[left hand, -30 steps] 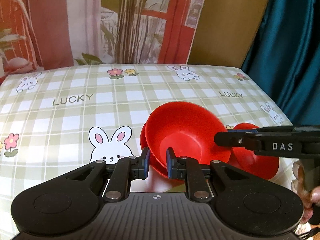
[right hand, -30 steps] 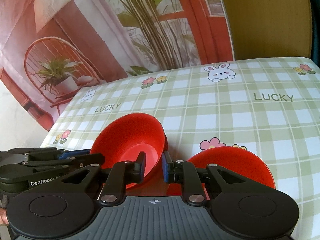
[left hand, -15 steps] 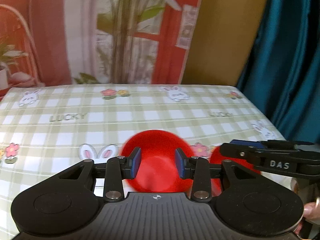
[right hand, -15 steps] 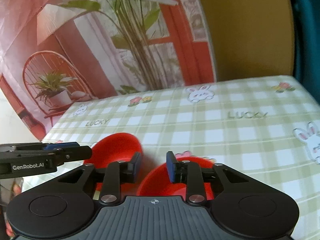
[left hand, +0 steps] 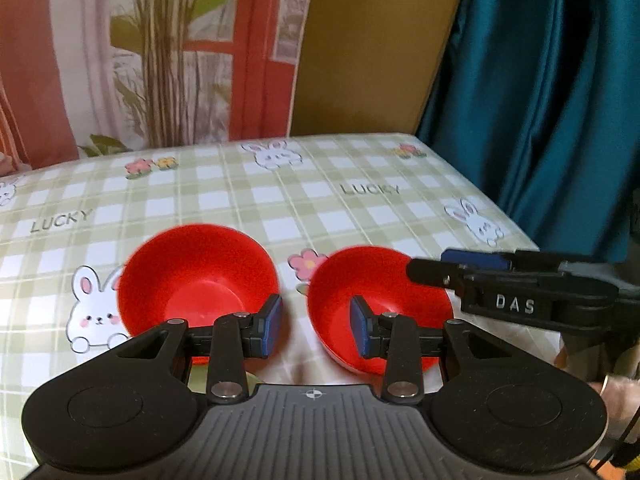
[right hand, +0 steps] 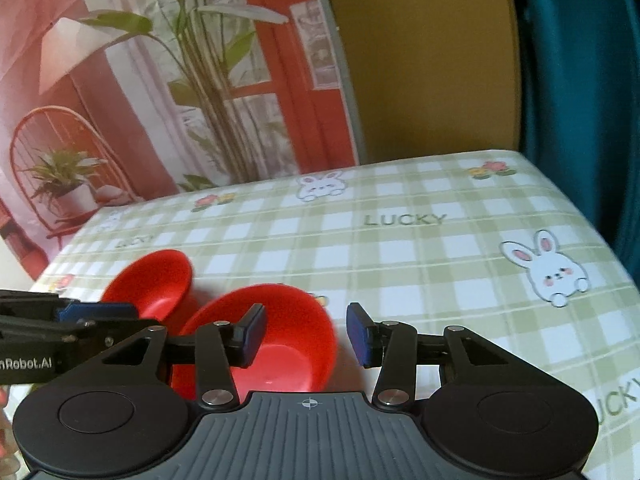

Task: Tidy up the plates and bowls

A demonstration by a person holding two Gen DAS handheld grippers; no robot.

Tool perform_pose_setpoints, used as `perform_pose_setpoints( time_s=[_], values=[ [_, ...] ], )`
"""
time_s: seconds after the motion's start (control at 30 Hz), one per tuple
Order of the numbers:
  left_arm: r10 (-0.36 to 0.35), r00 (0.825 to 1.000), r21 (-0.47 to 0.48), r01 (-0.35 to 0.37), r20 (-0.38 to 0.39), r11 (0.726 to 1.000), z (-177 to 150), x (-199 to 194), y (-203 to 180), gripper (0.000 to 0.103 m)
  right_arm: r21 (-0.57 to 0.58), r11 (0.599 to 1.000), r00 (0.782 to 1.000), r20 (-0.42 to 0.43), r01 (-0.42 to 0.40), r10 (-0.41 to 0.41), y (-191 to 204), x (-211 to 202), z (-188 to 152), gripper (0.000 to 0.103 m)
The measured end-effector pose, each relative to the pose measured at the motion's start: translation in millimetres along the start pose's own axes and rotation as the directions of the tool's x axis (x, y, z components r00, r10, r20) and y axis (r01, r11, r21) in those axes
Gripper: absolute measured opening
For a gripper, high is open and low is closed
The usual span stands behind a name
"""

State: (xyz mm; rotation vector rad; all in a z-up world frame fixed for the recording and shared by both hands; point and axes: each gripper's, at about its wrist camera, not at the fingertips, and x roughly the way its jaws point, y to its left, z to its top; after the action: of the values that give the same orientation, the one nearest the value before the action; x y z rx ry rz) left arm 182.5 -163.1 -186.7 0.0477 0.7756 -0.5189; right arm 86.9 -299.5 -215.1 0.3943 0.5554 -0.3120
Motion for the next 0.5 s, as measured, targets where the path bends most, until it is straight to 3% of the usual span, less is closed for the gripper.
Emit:
perform_pose_setpoints(
  time_s=[0.2, 0.33, 0.5],
  values=[
    [0.008, 0.999, 0.040, -0.007, -0.034, 0.999, -4.2, 8.0, -10.7, 0.039, 0.001, 1.000, 0.999, -0.038, 0.003, -0.003, -5.8, 6.9, -12.0, 0.029],
    [0.009, 0.999, 0.051, -0.006, -0.049, 0.999, -4.5, 11.9, -13.1, 0.039, 0.018, 1.000, 0.999, -0.053, -0.001, 0.002, -9.9, 9.9, -17.1, 0.013],
    [0.013, 0.997, 0.045, -0.010, -0.073, 0.999, -5.5, 17.8, -12.2, 0.039, 0.057, 0.998, 0.998, -0.052, -0.017, 0.020, -17.0, 11.4, -21.6, 0.007]
  ],
)
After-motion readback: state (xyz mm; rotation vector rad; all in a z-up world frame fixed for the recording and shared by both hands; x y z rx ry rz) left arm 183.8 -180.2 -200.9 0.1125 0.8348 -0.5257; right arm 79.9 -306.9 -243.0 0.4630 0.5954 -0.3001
